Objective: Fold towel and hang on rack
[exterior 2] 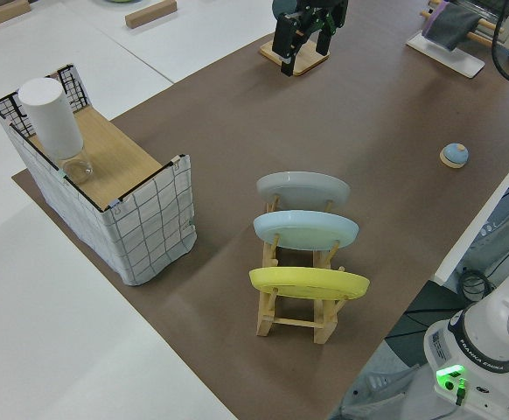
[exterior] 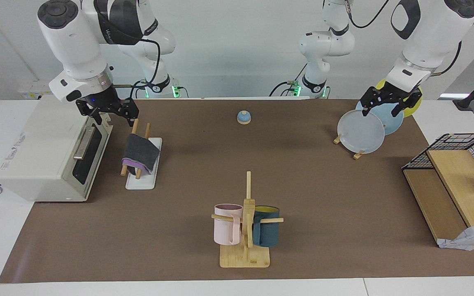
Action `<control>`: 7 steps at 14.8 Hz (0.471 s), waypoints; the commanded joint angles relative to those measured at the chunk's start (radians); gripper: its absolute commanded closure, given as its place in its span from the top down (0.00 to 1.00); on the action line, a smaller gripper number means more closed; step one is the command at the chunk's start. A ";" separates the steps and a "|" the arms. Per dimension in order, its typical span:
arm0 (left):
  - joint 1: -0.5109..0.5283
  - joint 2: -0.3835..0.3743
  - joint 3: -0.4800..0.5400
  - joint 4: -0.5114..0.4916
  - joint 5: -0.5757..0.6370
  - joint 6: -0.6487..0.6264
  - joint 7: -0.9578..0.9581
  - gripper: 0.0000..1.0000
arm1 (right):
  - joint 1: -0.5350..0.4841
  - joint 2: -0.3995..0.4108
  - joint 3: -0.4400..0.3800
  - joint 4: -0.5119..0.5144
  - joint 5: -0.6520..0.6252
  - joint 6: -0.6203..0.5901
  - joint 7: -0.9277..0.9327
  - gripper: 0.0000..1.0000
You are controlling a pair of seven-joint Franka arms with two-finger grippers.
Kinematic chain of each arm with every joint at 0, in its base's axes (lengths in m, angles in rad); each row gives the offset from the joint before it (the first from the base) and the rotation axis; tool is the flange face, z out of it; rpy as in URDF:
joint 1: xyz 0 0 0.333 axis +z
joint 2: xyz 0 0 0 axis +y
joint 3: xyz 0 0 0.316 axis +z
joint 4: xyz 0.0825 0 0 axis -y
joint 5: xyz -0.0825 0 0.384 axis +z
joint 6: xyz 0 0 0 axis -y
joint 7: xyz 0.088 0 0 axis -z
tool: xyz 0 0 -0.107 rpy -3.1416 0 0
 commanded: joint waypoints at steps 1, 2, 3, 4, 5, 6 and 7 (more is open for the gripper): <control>-0.015 -0.014 0.015 -0.002 0.021 -0.008 0.008 1.00 | -0.010 -0.005 0.000 0.007 0.053 -0.009 -0.030 1.00; -0.015 -0.014 0.015 -0.002 0.021 -0.008 0.008 1.00 | -0.007 -0.006 0.002 0.007 0.049 -0.009 -0.029 1.00; -0.015 -0.014 0.015 -0.002 0.021 -0.008 0.008 1.00 | -0.005 -0.006 0.005 0.007 0.042 -0.009 -0.029 1.00; -0.015 -0.014 0.015 -0.002 0.021 -0.008 0.008 1.00 | -0.005 -0.006 0.006 0.007 0.042 -0.008 -0.029 1.00; -0.015 -0.014 0.015 -0.002 0.021 -0.008 0.008 1.00 | -0.005 -0.008 0.006 0.007 0.044 -0.009 -0.029 1.00; -0.015 -0.014 0.015 -0.002 0.021 -0.008 0.008 1.00 | -0.005 -0.011 0.006 0.006 0.045 -0.009 -0.030 1.00; -0.015 -0.014 0.015 -0.002 0.021 -0.008 0.008 1.00 | -0.005 -0.011 0.006 0.006 0.045 -0.011 -0.032 1.00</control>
